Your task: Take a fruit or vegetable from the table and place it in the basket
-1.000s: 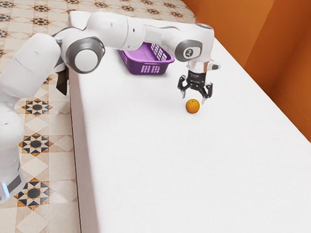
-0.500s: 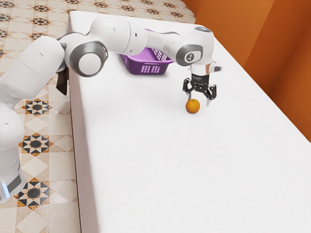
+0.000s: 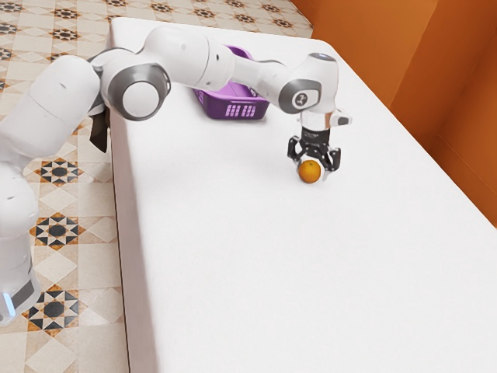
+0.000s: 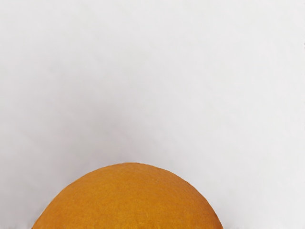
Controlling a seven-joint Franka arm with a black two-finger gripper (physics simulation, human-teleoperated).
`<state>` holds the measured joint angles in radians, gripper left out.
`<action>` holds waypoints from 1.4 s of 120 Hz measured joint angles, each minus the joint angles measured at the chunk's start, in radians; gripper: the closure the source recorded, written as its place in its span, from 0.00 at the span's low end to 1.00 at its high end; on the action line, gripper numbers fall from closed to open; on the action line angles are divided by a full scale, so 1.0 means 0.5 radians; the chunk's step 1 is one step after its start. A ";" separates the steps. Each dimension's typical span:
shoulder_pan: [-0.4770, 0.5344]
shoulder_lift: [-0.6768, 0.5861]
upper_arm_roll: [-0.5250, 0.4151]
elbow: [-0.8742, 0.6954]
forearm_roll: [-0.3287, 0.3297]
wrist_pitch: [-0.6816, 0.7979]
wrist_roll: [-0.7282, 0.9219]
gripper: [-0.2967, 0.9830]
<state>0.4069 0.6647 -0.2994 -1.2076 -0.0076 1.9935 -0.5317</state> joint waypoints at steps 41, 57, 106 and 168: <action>-0.002 -0.147 0.000 -0.003 0.017 -0.001 -0.060 0.57; 0.009 -0.456 0.178 -0.108 0.002 -0.004 -0.089 0.56; 0.762 -0.681 0.289 -0.297 -0.034 -0.020 -0.140 0.55; 0.947 -0.068 0.183 0.393 -0.030 0.074 -0.158 0.41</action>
<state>0.8803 0.6305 -0.2078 -1.0110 -0.0225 2.0303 -0.6106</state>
